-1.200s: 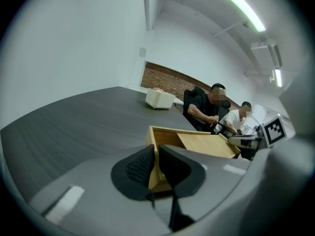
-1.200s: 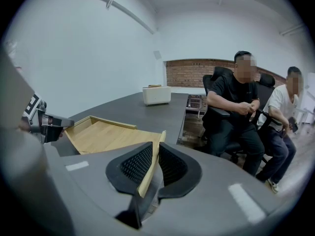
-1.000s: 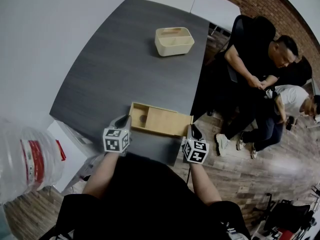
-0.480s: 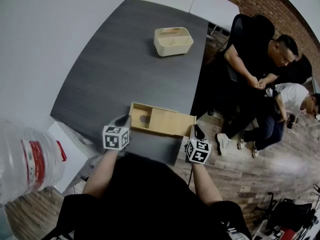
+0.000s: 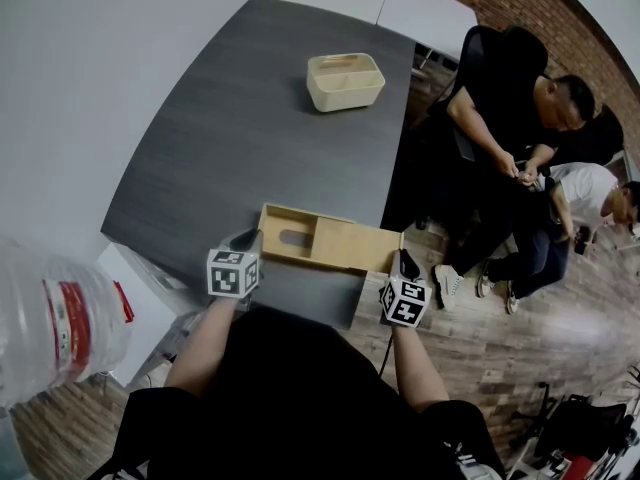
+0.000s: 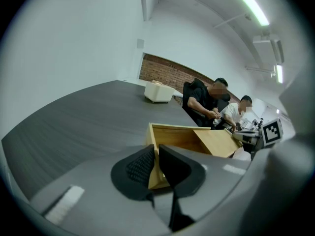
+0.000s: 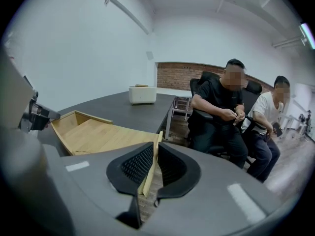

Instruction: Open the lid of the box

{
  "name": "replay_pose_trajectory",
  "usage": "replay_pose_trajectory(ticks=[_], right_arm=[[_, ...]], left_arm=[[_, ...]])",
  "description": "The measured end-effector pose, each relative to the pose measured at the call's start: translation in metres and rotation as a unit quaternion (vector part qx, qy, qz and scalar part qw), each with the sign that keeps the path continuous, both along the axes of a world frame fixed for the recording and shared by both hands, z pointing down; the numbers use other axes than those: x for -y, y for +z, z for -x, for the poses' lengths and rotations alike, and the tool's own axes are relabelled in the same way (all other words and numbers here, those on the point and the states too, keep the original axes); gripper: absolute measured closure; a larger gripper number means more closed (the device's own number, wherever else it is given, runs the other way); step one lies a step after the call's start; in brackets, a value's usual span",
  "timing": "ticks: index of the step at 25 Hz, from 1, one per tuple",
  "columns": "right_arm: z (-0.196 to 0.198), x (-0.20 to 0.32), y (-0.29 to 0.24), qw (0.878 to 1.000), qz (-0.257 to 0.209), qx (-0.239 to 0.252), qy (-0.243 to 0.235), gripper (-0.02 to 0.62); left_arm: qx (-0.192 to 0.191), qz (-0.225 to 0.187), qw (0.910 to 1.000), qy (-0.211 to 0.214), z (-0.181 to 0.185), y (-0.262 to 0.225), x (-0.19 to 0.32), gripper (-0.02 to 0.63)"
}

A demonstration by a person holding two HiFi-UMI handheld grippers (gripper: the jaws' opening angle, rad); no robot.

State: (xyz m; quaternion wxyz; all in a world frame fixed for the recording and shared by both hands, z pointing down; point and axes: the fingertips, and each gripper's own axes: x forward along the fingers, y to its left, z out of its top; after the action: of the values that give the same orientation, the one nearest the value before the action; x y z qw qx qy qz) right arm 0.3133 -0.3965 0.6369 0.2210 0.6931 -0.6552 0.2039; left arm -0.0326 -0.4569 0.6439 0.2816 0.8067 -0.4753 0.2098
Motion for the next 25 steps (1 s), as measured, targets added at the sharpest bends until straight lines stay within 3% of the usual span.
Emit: replay_pose_trajectory(ticks=[25], right_arm=[[-0.051,-0.012,0.000,0.998,0.003,-0.006,0.056,0.569]], left_arm=[[0.002,0.006,1.0000,0.001,0.001,0.000,0.001,0.575]])
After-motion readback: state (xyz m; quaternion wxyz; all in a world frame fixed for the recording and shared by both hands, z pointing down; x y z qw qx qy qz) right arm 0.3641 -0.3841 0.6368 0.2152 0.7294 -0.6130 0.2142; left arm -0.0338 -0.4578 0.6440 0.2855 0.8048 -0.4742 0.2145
